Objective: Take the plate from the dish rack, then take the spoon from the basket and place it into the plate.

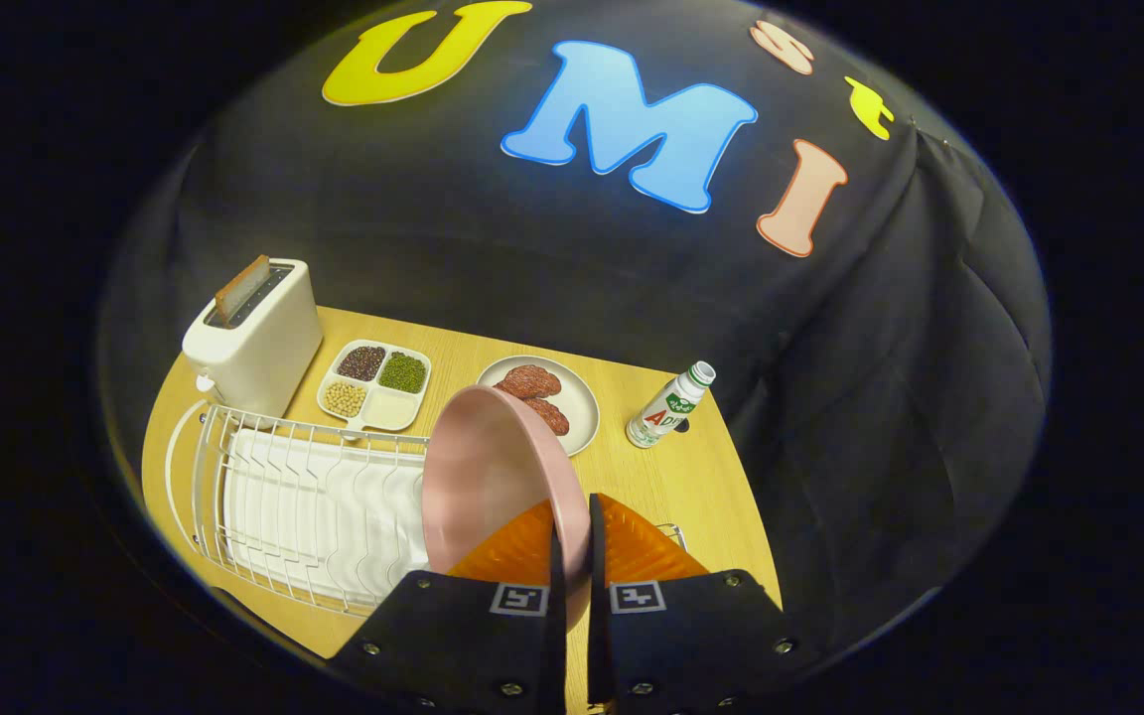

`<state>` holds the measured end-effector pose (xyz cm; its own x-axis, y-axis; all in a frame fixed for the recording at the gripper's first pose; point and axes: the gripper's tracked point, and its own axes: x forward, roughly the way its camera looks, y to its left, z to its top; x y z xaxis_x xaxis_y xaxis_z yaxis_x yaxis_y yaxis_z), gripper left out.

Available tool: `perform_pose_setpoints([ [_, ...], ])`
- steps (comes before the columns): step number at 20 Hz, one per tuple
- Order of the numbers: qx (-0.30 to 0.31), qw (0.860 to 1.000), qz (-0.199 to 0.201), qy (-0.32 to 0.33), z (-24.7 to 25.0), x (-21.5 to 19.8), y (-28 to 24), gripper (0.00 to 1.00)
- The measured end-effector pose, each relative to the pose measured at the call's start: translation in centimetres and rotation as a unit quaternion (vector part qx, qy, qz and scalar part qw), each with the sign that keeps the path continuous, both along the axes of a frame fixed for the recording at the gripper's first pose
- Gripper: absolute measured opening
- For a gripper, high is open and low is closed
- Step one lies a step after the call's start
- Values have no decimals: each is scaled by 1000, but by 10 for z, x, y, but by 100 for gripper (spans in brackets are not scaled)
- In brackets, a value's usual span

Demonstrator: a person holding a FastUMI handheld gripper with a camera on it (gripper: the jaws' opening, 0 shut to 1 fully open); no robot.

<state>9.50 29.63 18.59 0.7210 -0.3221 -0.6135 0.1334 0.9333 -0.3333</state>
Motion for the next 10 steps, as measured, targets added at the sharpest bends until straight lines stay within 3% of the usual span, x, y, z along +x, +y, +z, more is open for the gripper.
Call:
perform_pose_setpoints([
  [10,147,989,14,-6,8,-87,-74,8],
])
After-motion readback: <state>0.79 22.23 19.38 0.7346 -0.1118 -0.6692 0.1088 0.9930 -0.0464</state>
